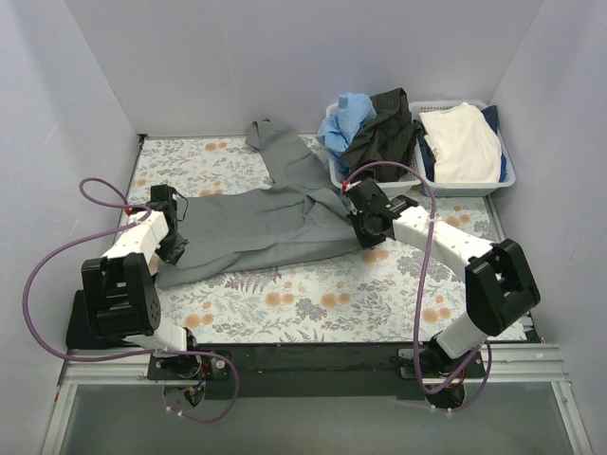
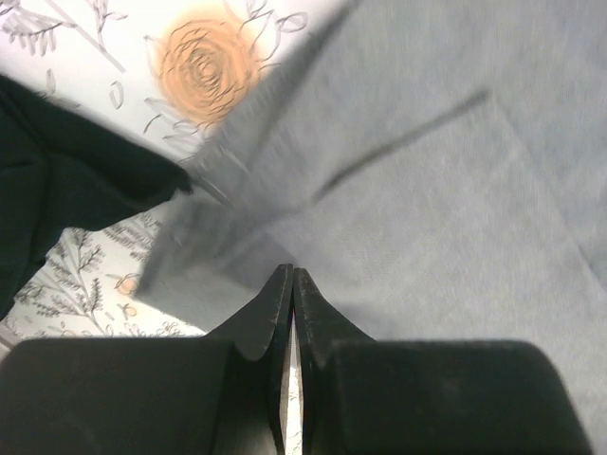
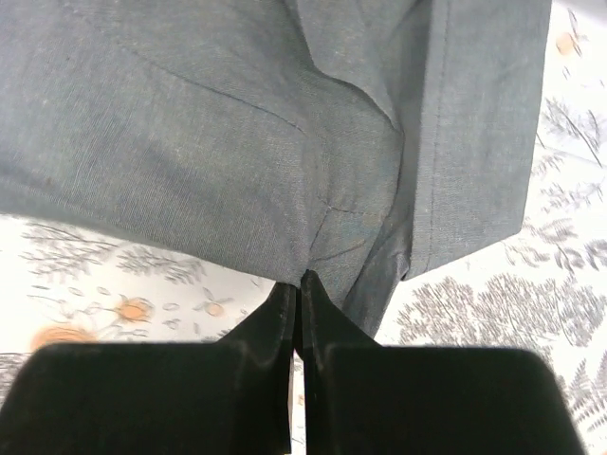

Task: Fold and stack the long sleeve shirts
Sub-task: Flatten the shirt out

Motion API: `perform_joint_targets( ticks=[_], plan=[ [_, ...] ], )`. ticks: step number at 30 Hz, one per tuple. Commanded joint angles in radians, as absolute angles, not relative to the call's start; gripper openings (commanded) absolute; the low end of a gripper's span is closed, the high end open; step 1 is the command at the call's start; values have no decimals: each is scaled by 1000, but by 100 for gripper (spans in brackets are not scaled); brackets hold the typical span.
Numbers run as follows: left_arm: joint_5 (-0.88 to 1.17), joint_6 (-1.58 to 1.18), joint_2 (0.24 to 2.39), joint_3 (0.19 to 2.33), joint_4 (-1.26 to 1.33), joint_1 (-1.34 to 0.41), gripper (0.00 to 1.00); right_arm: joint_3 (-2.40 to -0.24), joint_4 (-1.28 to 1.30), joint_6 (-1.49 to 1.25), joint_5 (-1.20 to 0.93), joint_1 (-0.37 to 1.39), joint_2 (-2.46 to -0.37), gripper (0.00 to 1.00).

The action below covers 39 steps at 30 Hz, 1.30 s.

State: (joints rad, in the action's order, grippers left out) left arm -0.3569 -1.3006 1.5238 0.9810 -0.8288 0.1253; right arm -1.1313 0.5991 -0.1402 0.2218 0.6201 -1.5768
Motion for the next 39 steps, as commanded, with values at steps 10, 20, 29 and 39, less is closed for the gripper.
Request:
perform_joint_targets(
  ticks=[10,20,29,39],
  plan=[
    [-188,-1273,1433,968,-767,137,44,-1023,696,-181,267,598,-1537,1],
    [-95,-1267,1508,916,-689,138,47,-1034,686,-198,222,597,-1560,1],
    [-124,-1310,1781,1087,-618,138,51,-1045,635,-199,170,597,-1597,1],
    [-112,-1275,1927,1336,-634,138,50,-1181,600,-195,150,597,-1741,1]
  ],
)
